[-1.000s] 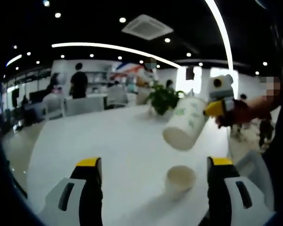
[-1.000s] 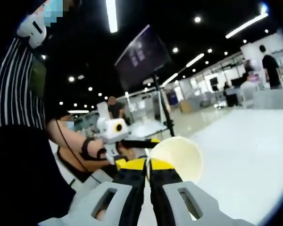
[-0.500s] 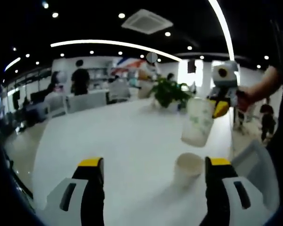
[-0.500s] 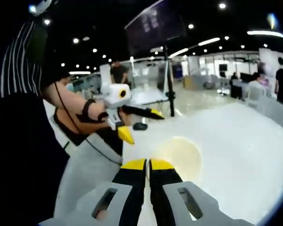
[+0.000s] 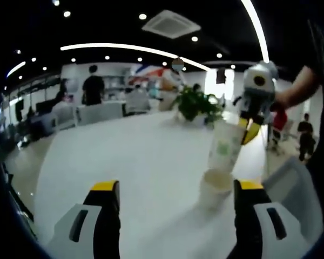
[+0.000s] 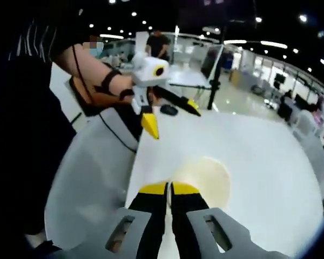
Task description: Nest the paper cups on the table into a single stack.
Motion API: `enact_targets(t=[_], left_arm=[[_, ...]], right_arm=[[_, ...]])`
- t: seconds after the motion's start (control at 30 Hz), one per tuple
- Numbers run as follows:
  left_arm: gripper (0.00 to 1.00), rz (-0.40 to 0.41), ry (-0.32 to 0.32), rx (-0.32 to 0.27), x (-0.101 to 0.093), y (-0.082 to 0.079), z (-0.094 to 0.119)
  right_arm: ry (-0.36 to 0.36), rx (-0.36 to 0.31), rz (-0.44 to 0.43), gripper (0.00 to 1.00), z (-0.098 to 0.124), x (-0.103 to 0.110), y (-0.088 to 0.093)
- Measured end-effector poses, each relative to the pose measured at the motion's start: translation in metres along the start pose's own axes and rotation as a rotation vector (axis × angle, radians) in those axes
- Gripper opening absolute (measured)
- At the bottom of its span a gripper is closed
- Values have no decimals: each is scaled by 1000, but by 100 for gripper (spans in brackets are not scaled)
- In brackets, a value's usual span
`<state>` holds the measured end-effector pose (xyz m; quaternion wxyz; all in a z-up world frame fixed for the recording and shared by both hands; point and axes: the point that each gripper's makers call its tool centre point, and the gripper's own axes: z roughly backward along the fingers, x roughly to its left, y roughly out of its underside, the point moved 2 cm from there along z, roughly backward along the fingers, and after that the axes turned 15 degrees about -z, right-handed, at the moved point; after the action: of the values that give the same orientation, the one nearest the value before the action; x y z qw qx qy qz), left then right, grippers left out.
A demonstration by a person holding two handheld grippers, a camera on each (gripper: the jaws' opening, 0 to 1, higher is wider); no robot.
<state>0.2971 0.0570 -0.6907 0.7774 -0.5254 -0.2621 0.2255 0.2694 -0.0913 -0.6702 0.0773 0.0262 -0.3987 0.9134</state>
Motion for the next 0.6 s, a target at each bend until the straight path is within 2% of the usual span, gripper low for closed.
enact_targets(t=[0.2,0.4,0.6], left_arm=[[84,0,8,4,0,1,-2],[85,-3,4,-1,0,3,-5],[84,-5,15,0,-4,4,-6]], right_arm=[[-38,61,52,0,-11,4,4],[-56,166,149,0,-22,11,16],[-71,212,192,0,-33,14,21]])
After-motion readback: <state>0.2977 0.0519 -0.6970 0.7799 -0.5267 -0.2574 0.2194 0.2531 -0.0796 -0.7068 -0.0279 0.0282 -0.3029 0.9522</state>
